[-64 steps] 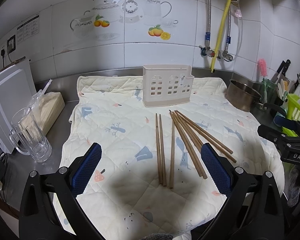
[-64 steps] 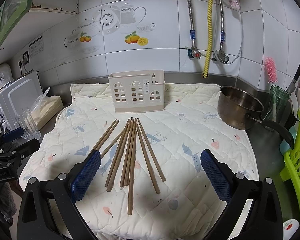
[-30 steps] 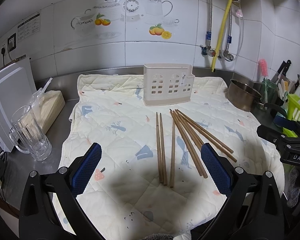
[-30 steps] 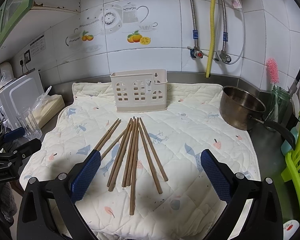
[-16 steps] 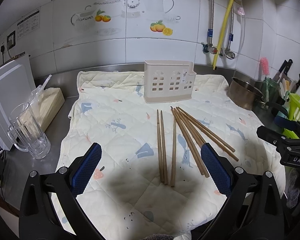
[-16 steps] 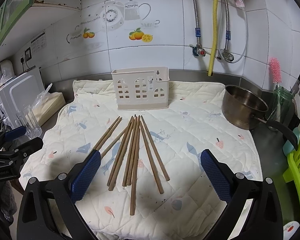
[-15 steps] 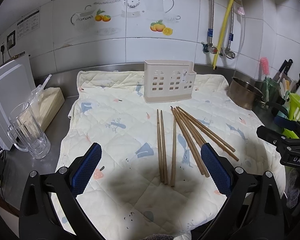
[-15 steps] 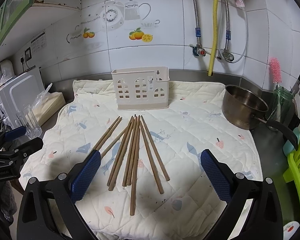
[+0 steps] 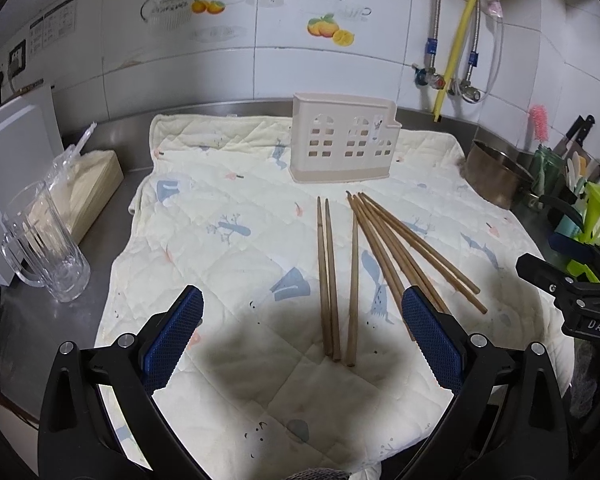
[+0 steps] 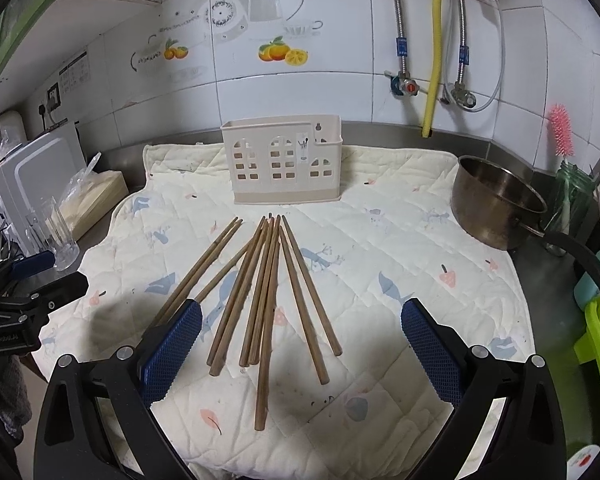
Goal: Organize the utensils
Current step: 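Lower the left tool and close it on one chopstick while the right tool grasps another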
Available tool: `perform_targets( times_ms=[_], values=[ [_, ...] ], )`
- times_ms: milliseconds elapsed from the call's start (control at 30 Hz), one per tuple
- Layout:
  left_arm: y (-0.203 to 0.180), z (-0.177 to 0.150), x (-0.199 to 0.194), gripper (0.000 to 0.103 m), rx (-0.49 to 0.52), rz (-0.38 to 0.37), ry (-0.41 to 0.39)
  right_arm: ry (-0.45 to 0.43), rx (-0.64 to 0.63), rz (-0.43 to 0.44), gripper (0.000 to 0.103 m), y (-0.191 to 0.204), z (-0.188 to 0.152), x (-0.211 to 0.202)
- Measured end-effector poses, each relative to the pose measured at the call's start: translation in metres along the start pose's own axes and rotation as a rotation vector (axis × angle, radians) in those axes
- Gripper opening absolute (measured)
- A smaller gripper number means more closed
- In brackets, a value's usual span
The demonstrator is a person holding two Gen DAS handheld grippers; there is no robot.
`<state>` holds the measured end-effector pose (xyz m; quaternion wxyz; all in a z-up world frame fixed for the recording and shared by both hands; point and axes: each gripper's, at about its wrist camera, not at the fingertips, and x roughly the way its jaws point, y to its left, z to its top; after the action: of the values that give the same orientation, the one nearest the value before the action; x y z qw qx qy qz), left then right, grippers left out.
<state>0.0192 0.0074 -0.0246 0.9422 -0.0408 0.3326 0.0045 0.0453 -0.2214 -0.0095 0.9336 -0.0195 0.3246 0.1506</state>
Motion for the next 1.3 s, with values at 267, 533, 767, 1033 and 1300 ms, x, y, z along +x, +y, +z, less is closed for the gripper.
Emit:
perform_targets(
  times_ms=[267,533,767,1033,1300],
  values=[
    [0.004,-0.003,0.018,0.098,-0.026,-0.001,0.06,0.017,0.006,0.015,0.097,-0.004,-0.003,0.012],
    [0.01,-0.006,0.036,0.097,-0.061,-0.018,0.11,0.049,-0.005,0.018,0.096,-0.007,-0.01,0.027],
    [0.017,-0.009,0.049,0.088,-0.078,-0.035,0.14,0.082,-0.006,0.028,0.082,-0.013,-0.018,0.04],
    [0.024,-0.015,0.06,0.076,-0.106,-0.059,0.178,0.122,0.019,0.033,0.068,-0.03,-0.026,0.056],
    [0.025,-0.017,0.065,0.071,-0.105,-0.062,0.188,0.153,0.02,0.077,0.045,-0.035,-0.026,0.077]
  ],
)
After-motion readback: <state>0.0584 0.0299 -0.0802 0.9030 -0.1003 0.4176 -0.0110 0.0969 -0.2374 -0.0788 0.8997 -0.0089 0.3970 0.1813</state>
